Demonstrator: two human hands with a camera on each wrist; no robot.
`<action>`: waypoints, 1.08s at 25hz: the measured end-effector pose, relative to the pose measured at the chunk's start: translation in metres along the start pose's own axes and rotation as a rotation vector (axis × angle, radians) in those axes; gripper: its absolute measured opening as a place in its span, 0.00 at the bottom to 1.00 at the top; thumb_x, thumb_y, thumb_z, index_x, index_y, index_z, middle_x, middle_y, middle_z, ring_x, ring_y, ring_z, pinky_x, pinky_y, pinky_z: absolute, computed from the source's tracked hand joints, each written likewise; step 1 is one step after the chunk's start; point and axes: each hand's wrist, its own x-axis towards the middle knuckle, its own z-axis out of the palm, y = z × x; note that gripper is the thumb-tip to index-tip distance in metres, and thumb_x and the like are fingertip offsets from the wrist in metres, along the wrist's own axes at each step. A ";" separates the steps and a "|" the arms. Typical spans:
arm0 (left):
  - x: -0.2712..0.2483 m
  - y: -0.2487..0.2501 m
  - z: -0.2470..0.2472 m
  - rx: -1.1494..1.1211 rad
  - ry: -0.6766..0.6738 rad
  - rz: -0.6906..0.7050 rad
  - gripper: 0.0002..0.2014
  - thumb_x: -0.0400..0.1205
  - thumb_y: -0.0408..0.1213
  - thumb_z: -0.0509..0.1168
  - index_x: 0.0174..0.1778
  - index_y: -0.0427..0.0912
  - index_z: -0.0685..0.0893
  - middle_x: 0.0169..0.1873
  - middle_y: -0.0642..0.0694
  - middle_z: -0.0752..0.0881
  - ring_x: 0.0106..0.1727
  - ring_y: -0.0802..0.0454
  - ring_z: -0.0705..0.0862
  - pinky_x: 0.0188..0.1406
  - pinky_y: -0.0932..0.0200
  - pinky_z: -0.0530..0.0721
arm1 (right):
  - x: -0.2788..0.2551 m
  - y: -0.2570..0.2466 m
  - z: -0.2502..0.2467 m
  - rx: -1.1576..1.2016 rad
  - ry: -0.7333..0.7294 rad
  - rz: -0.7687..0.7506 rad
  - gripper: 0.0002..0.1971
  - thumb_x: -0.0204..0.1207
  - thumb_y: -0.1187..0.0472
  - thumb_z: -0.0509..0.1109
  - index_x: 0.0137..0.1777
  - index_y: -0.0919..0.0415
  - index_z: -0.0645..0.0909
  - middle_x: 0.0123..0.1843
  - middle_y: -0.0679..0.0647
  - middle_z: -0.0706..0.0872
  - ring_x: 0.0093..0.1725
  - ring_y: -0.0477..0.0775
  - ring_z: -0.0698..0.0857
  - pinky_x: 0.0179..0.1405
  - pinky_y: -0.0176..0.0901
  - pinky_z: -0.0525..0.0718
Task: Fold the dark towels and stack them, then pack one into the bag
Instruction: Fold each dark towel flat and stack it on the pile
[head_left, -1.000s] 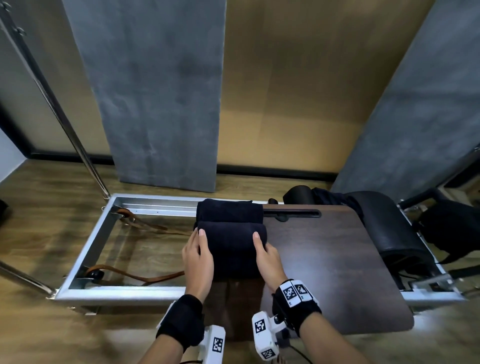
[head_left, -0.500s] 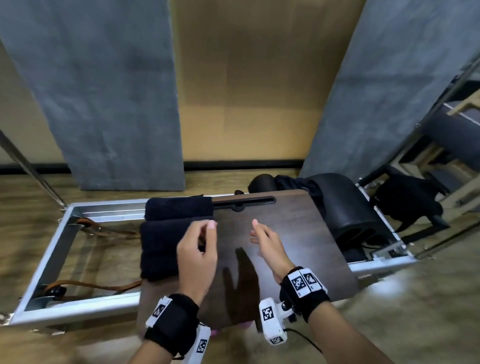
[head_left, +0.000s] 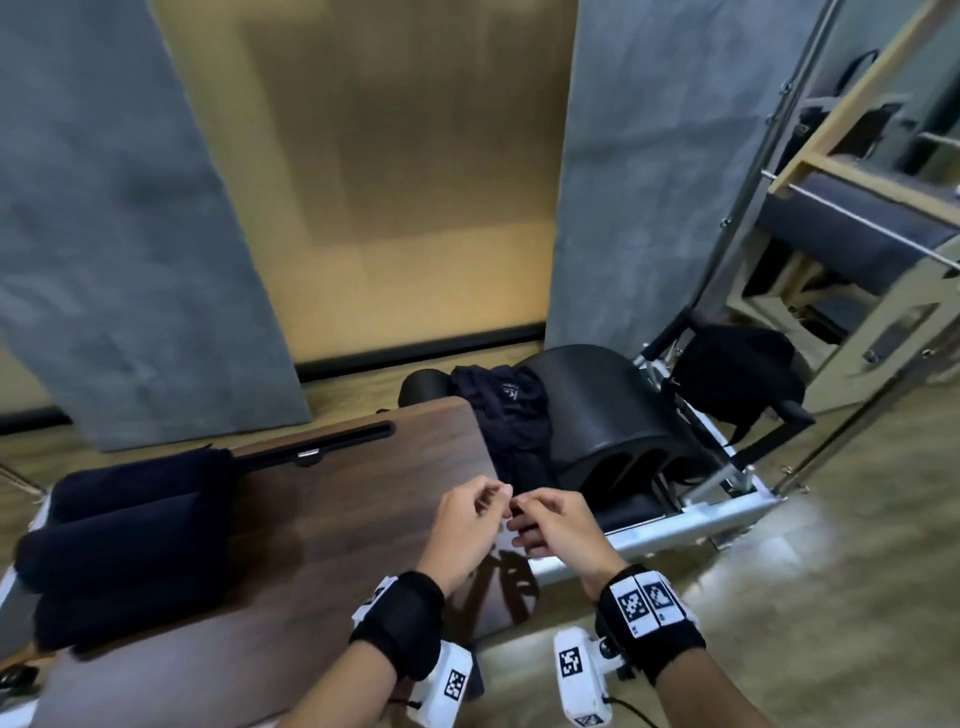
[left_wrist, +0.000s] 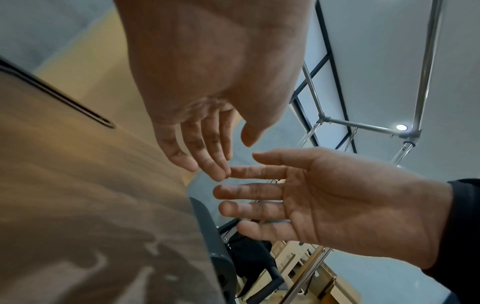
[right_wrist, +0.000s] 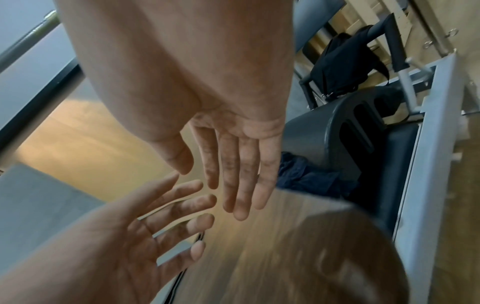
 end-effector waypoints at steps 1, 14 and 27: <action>0.007 0.012 0.020 -0.001 0.005 -0.020 0.08 0.90 0.42 0.68 0.49 0.47 0.91 0.38 0.49 0.92 0.42 0.54 0.90 0.46 0.58 0.86 | 0.007 0.004 -0.024 0.002 0.010 0.012 0.11 0.88 0.56 0.68 0.54 0.61 0.89 0.49 0.66 0.94 0.38 0.55 0.90 0.37 0.43 0.83; 0.125 0.020 0.110 0.001 0.048 -0.225 0.07 0.90 0.43 0.67 0.49 0.51 0.89 0.38 0.50 0.93 0.39 0.55 0.91 0.46 0.58 0.88 | 0.126 0.009 -0.145 -0.085 -0.040 0.139 0.10 0.89 0.56 0.67 0.57 0.59 0.87 0.45 0.61 0.94 0.38 0.57 0.91 0.31 0.40 0.81; 0.235 -0.034 0.134 0.014 0.139 -0.621 0.15 0.90 0.35 0.62 0.73 0.41 0.83 0.66 0.43 0.86 0.68 0.42 0.85 0.71 0.48 0.82 | 0.321 0.010 -0.116 -0.508 -0.392 0.216 0.14 0.85 0.68 0.63 0.62 0.57 0.88 0.46 0.54 0.88 0.45 0.51 0.90 0.53 0.61 0.93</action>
